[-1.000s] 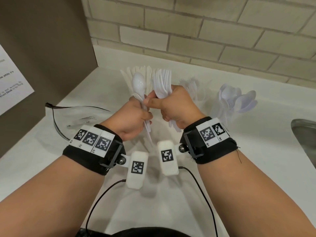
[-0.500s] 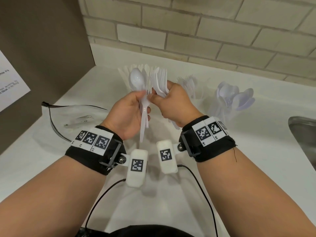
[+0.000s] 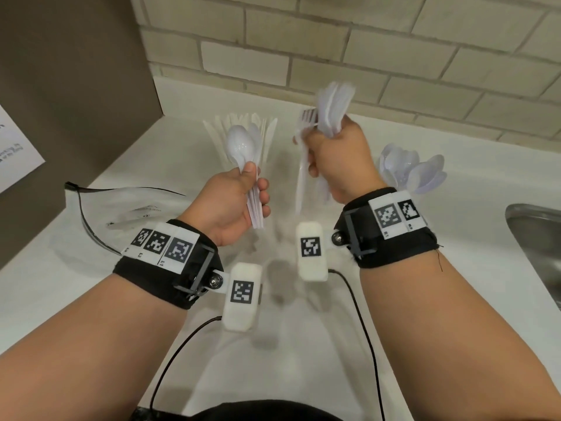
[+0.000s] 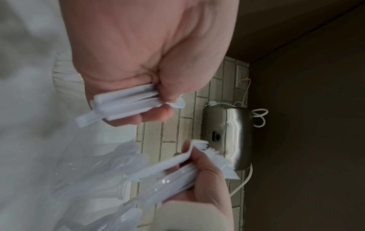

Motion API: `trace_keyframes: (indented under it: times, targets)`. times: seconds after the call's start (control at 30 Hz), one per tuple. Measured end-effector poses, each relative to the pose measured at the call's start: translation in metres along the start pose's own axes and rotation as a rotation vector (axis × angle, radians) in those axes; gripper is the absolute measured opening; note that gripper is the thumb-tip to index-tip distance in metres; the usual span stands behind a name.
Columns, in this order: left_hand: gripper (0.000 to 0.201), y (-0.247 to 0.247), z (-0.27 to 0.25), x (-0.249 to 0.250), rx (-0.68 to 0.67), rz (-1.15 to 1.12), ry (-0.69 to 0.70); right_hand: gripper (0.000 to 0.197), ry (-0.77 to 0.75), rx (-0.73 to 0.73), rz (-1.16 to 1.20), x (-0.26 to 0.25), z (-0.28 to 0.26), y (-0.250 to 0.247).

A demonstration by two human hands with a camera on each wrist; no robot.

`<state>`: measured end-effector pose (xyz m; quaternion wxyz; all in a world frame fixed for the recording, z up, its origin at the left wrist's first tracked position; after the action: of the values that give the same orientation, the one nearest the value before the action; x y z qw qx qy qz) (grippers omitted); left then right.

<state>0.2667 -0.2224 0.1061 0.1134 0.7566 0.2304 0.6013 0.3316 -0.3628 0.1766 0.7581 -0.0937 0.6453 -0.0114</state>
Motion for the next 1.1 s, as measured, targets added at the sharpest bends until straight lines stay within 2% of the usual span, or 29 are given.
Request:
trace_keyframes:
  times: [0.1, 0.2, 0.3, 0.43, 0.57, 0.77, 0.83, 0.97, 1.1]
  targets:
    - [0.024, 0.003, -0.001, 0.0, -0.02, -0.007, -0.01, 0.026, -0.06, 0.145, 0.121, -0.02, 0.015, -0.031]
    - [0.025, 0.006, -0.001, 0.0, -0.058, 0.01, -0.009, 0.038, -0.146, 0.296, 0.122, -0.03, 0.032, -0.058]
    - [0.024, 0.01, 0.0, -0.001, -0.089, 0.019, -0.013, 0.049, -0.183, 0.452, 0.177, -0.02, 0.045, -0.073]
    - [0.023, 0.013, 0.001, -0.002, -0.116, 0.027, -0.01, 0.047, -0.189, 0.558, 0.229, 0.006, 0.053, -0.075]
    - [0.023, 0.014, 0.004, -0.002, -0.121, 0.029, -0.002, 0.038, -0.222, 0.57, 0.239, 0.021, 0.059, -0.068]
    - [0.023, 0.017, 0.01, -0.005, -0.123, 0.039, -0.019, 0.045, -0.04, 0.463, 0.108, 0.059, 0.066, -0.056]
    - [0.023, 0.019, 0.011, -0.006, -0.12, 0.038, -0.025, 0.045, -0.021, 0.454, 0.121, 0.067, 0.066, -0.057]
    - [0.023, 0.021, 0.01, -0.008, -0.113, 0.041, -0.037, 0.042, -0.136, 0.461, 0.09, 0.063, 0.064, -0.061]
    - [0.022, 0.025, 0.009, -0.009, -0.105, 0.047, -0.044, 0.022, -0.248, 0.428, -0.113, 0.063, 0.07, -0.061]
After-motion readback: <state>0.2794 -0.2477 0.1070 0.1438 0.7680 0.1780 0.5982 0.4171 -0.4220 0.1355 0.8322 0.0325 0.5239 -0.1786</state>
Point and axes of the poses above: each hand's wrist, its own z-axis towards the middle knuckle, its own y-axis out of the palm, x = y × z, the point moved 4 cm from there along z, towards the middle knuckle
